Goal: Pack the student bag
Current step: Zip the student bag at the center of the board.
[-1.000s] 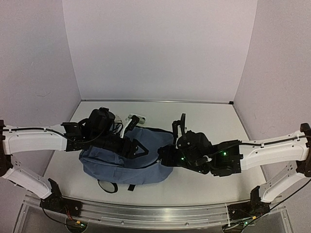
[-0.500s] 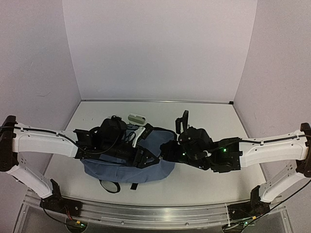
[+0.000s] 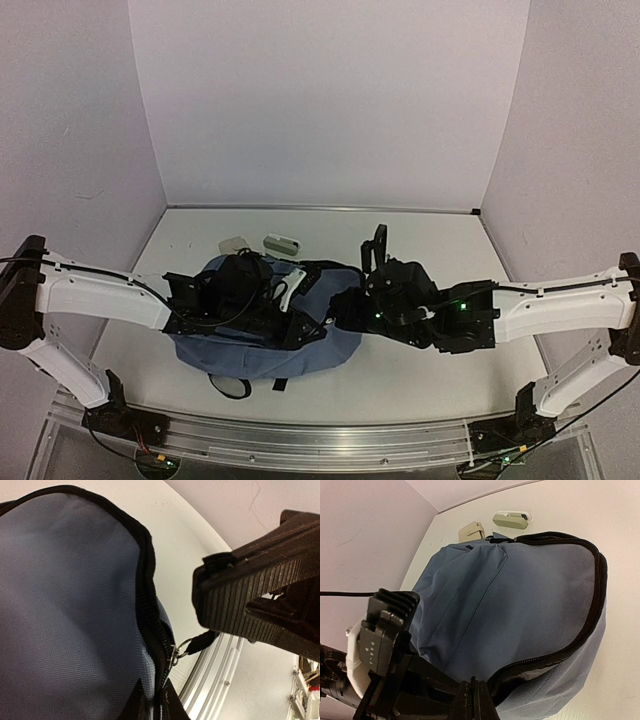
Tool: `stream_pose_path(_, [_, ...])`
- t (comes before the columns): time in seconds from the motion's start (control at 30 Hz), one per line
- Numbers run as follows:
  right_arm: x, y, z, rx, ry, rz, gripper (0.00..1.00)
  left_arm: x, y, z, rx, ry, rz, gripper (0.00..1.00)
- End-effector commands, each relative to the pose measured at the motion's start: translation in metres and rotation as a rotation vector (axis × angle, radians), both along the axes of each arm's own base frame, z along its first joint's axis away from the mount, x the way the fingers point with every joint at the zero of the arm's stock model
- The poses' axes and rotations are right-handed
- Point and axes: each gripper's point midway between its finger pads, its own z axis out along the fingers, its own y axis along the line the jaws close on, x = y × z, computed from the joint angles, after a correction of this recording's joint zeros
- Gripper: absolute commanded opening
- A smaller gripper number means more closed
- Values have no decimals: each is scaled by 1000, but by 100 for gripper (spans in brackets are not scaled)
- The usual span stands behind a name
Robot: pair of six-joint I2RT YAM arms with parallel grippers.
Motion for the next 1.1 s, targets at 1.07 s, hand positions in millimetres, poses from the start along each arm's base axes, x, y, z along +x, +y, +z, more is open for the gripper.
stream_pose_path(1.07, [11, 34, 53, 110, -121, 222, 0, -30, 73, -18, 199, 97, 97, 12])
